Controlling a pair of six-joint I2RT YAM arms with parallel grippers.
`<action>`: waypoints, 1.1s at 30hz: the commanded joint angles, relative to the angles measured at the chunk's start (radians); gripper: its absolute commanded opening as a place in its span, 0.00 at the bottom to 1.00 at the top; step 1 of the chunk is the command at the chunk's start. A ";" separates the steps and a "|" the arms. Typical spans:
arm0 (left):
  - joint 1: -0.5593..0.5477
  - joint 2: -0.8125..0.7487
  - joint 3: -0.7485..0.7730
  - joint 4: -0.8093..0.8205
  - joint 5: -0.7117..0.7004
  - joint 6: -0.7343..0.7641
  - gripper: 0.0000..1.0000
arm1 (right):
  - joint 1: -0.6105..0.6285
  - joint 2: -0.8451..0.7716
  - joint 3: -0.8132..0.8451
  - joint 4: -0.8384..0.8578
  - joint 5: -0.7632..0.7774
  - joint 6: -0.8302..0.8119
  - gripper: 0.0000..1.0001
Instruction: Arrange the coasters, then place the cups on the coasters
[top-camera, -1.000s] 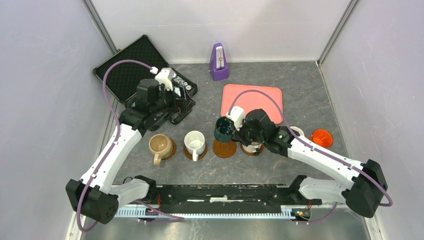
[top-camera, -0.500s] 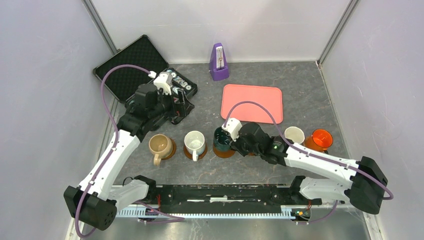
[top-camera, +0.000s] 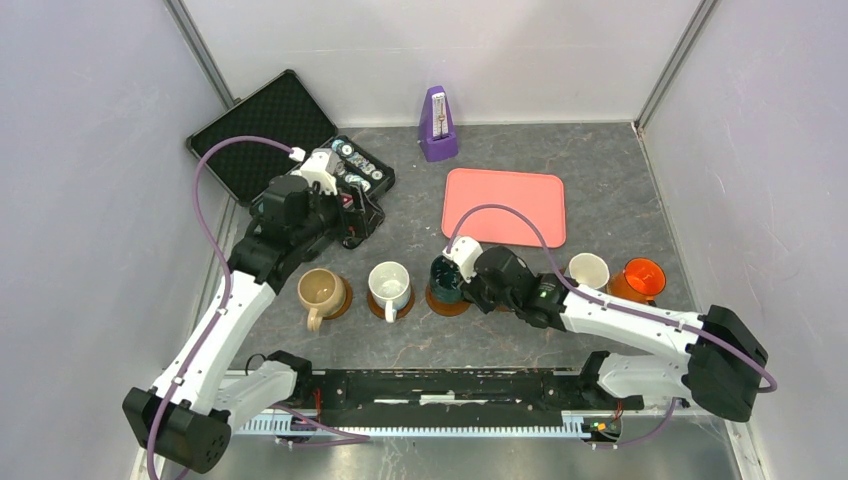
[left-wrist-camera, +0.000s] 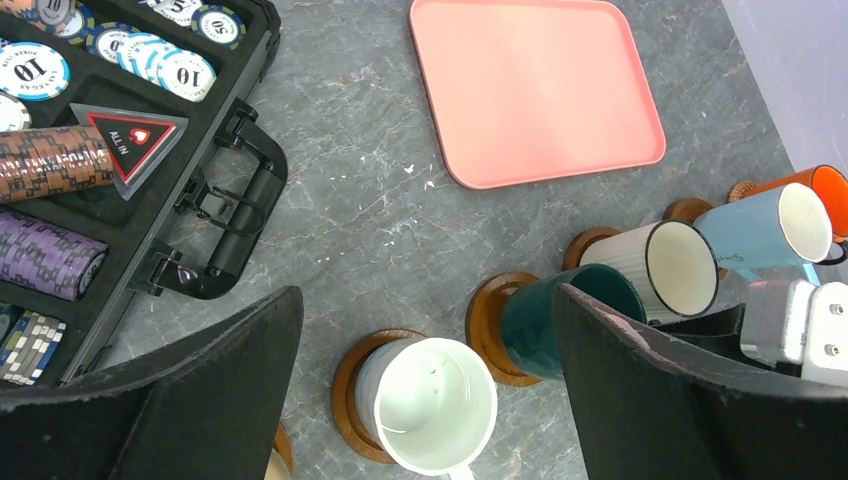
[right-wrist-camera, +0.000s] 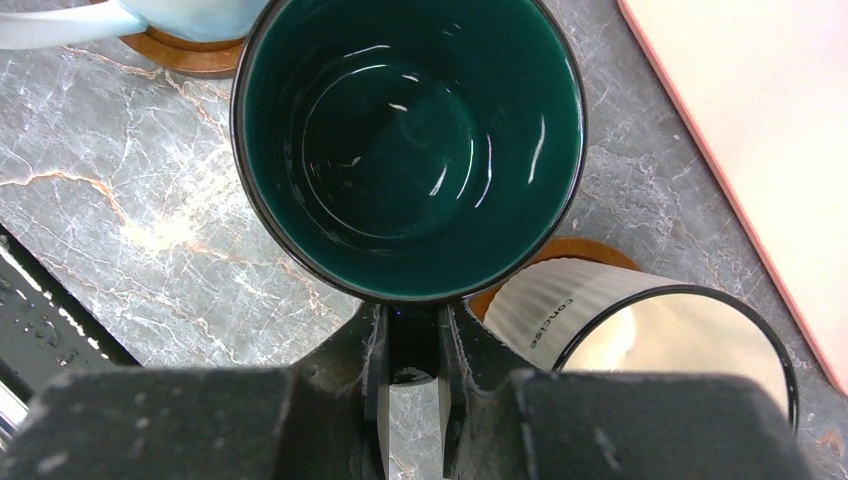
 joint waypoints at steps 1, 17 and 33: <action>0.009 -0.023 -0.009 0.047 -0.016 -0.001 1.00 | 0.006 0.006 0.005 0.106 0.022 0.027 0.00; 0.024 -0.055 -0.048 0.057 -0.028 -0.020 1.00 | 0.005 0.052 -0.008 0.124 0.026 0.050 0.12; 0.047 -0.070 -0.082 0.066 -0.046 -0.055 1.00 | 0.011 0.039 -0.061 0.139 0.005 0.038 0.34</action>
